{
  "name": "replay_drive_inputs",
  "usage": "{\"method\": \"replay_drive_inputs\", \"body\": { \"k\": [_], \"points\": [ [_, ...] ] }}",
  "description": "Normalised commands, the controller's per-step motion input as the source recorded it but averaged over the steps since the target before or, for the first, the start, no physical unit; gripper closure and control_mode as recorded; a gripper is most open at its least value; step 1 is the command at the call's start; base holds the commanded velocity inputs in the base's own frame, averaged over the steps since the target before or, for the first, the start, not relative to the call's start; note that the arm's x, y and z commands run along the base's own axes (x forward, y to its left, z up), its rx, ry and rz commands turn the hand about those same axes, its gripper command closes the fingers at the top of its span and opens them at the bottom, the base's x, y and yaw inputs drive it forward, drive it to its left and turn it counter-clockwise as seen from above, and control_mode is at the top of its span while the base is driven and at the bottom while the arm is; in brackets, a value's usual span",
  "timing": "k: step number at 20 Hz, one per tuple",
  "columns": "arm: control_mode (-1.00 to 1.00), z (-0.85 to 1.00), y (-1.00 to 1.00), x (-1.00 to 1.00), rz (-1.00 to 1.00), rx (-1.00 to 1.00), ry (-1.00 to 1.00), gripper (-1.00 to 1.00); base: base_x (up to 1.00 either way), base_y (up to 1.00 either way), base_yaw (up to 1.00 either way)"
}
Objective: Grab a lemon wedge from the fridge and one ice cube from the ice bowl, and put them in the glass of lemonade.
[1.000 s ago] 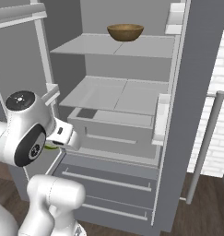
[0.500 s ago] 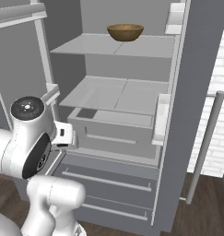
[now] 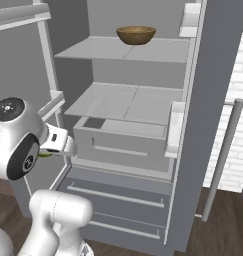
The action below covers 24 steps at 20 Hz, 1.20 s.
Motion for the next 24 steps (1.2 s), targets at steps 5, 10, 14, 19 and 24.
{"method": "replay_drive_inputs", "body": {
  "k": [5, 10, 14, 19, 24],
  "points": [
    [-1.0, 0.0, 0.12, -0.04, -0.16, 0.0, -0.05, 1.0, 0.0, 0.0, 0.0],
    [-1.0, 0.0, 0.0, -0.37, 0.0, 0.02, -0.1, 1.0, 0.0, 0.0, 0.0],
    [-1.0, 0.03, 0.11, -0.57, 0.0, 0.0, -0.14, 1.0, 0.0, 0.0, 0.0],
    [-1.0, 0.0, 0.15, 0.0, -0.02, 0.0, -0.1, 1.0, 0.0, 0.0, 0.0],
    [-1.0, 0.02, 0.03, -0.01, 0.0, 0.0, -0.08, 1.0, 0.0, 0.0, 0.0]
  ]
}}
